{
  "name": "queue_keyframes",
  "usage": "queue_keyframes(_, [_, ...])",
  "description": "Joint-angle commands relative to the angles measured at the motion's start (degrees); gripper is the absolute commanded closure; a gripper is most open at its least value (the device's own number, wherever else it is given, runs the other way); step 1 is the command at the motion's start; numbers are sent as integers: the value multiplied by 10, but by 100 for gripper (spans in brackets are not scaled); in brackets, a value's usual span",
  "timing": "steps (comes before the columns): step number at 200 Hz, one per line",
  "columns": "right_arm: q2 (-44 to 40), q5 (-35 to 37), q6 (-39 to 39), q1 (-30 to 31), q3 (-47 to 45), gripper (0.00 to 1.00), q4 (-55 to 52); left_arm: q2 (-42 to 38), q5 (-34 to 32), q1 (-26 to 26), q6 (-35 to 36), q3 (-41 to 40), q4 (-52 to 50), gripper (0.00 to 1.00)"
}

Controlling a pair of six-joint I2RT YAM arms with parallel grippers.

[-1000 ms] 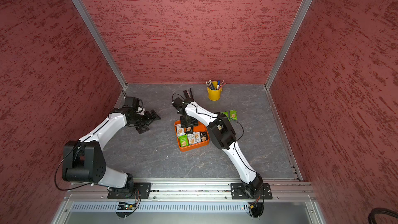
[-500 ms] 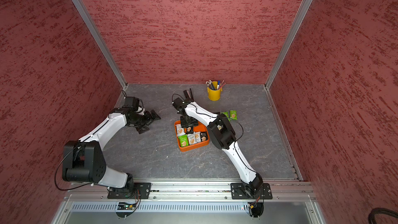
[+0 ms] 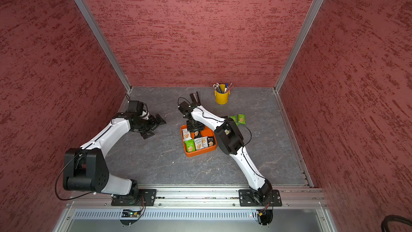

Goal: Take the cookies out of the storage box
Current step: Pick up the cookie from the storage box, then place the cookie at the center of the board.

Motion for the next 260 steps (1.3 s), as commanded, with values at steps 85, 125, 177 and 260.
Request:
queue_keyframes(85, [-73,7,-27,0,-8,61,9,-11,0,-12,-15,-6,10,0])
queue_keyframes(125, [-112,-19,-27,-11,-54,62,35,-4,0,-30,-24,3,18,0])
queue_keyframes(177, [-171,-64,-23,-29,-129,62,77,9,-2,-52,-32,14,25,0])
queue_keyframes(260, [-307,-154,-30,-93,-291,64,155,57,-23,-107,-52,67,29,0])
